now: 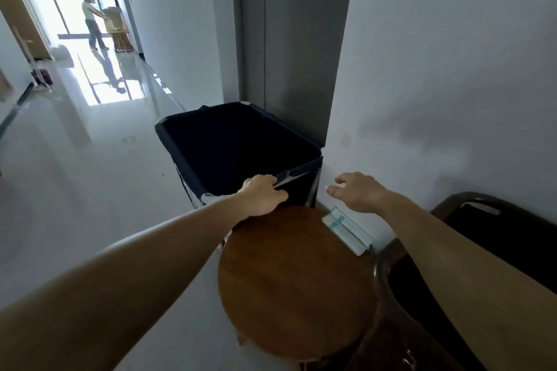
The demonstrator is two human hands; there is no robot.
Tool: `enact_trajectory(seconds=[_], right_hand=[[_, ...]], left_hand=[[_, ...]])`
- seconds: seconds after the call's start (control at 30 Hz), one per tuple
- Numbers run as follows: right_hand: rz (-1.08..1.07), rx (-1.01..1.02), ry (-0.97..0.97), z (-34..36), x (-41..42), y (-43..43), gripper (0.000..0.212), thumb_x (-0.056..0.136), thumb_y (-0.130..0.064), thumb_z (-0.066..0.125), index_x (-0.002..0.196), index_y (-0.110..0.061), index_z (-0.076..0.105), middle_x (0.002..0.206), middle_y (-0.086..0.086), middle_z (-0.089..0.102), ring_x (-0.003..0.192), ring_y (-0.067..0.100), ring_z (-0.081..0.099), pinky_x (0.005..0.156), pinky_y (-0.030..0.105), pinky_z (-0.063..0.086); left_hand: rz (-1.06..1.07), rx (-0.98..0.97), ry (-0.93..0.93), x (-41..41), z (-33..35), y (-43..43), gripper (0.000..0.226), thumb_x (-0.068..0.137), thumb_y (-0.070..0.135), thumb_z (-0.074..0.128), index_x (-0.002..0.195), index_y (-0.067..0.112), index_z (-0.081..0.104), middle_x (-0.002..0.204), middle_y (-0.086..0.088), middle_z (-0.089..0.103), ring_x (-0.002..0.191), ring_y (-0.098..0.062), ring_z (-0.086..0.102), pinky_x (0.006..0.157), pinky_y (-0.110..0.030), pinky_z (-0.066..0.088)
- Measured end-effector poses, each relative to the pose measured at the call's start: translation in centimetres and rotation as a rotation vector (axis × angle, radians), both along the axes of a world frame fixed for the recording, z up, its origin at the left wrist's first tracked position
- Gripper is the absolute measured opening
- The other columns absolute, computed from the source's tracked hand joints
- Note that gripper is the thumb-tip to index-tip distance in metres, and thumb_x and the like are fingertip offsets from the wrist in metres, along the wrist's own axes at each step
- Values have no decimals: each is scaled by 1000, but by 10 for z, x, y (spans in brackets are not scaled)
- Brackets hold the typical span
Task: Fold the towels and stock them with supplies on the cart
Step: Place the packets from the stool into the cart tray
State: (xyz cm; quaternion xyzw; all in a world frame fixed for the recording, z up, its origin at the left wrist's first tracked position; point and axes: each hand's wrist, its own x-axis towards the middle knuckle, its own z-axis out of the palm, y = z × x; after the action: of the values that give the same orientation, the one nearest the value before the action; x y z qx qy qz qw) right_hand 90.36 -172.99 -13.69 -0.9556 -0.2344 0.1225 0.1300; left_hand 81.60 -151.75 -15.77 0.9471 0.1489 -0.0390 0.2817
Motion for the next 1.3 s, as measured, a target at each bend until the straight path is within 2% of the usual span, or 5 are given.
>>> enact_trajectory(seconds=[0.37, 0.63, 0.77, 1.17, 1.3], right_hand=[[-179, -214, 176, -71, 143, 74, 54, 101, -43, 50, 142, -7, 49, 145, 13, 51, 128, 29, 51, 103, 37, 41], [-419, -188, 312, -147, 195, 84, 36, 98, -40, 57, 119, -11, 59, 118, 9, 59, 102, 26, 58, 75, 29, 46], [-571, -156, 405, -196, 216, 70, 52, 96, -34, 61, 137, -4, 52, 132, 17, 58, 112, 31, 60, 94, 38, 51], [-591, -210, 494, -377, 292, 12, 60, 98, -44, 55, 144, -7, 44, 144, 21, 48, 126, 38, 52, 104, 38, 45], [-562, -183, 402, -425, 306, -3, 51, 97, -36, 54, 138, -8, 48, 137, 21, 48, 124, 39, 47, 100, 42, 42]], left_hand=[[-161, -237, 174, 163, -76, 78, 64, 96, 41, 54, 153, 17, 35, 153, -9, 39, 134, -28, 45, 107, -37, 41], [-358, -265, 285, 257, -141, 91, 56, 99, 40, 51, 149, 16, 42, 150, -8, 44, 128, -27, 49, 92, -27, 39], [-410, -248, 346, 287, -182, 81, 51, 100, 39, 51, 146, 17, 47, 150, -6, 45, 132, -25, 47, 90, -24, 34], [-292, -209, 592, 369, -308, 24, 53, 103, 34, 49, 147, 7, 41, 149, -14, 44, 132, -29, 46, 101, -30, 37], [-139, -292, 612, 379, -354, 7, 42, 102, 29, 52, 136, 5, 56, 137, -16, 56, 123, -31, 54, 96, -27, 42]])
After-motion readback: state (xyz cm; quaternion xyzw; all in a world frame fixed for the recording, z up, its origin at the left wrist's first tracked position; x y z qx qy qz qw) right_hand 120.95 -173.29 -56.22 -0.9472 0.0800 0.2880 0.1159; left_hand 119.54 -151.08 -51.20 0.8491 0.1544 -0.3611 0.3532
